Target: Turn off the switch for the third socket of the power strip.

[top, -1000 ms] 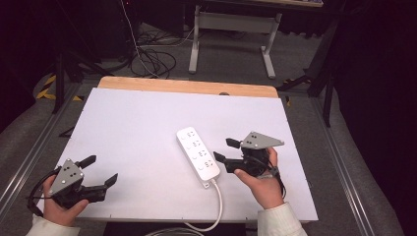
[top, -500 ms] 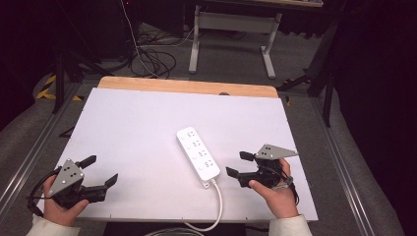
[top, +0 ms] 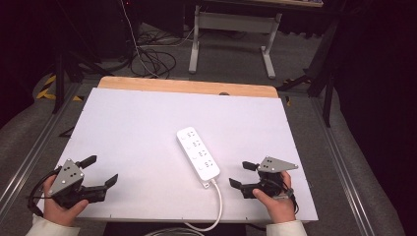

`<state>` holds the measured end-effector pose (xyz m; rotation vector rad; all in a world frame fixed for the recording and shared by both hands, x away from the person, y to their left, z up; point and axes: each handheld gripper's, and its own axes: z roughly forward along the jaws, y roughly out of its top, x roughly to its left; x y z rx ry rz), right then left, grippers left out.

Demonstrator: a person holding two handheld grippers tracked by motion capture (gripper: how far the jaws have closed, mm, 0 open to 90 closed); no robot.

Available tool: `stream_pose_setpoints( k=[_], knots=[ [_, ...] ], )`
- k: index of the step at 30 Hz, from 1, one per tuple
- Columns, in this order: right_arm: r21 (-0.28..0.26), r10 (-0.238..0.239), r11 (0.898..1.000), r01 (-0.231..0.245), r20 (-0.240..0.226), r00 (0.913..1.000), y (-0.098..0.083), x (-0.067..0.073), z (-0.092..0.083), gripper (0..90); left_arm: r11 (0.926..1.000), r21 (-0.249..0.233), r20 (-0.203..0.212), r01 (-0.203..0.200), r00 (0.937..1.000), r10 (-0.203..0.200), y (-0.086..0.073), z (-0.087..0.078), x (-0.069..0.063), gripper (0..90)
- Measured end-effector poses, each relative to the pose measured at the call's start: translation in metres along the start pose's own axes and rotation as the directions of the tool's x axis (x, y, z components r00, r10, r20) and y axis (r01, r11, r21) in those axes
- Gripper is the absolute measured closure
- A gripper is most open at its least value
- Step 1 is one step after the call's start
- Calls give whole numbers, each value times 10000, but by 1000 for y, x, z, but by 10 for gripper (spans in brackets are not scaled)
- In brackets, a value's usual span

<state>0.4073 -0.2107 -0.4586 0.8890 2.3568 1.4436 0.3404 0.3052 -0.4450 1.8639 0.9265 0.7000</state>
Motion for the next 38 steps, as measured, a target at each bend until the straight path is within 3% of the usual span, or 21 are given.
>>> stream_pose_setpoints(
  k=[10, 15, 18, 25, 29, 38],
  knots=[
    [162, 91, 9998, -96, 307, 9995, -21, -2, 1, 230, 10000, 59, 14, -12, 10000, 12, -1, 0, 1, 111],
    [417, 473, 9980, -485, 295, 9984, -31, -3, 3, 231, 10000, 76, 12, -3, 10000, 3, -2, -1, 1, 107],
    [522, 328, 9980, -348, 393, 9987, -34, 0, 2, 231, 9999, 114, 21, 108, 9999, -109, -3, -1, 1, 106],
    [295, -27, 9996, 7, 676, 9977, -30, 1, 0, 240, 9998, 39, 21, 216, 9998, -217, -4, -3, 4, 103],
    [229, -134, 9997, 116, 824, 9965, -30, 1, -2, 240, 10000, 38, 4, -31, 10000, 31, -3, -1, 2, 102],
    [-5, -129, 9999, 130, 1173, 9930, -28, 0, -6, 239, 9999, 10, 6, 125, 9999, -125, -3, -1, 2, 102]
  ],
)
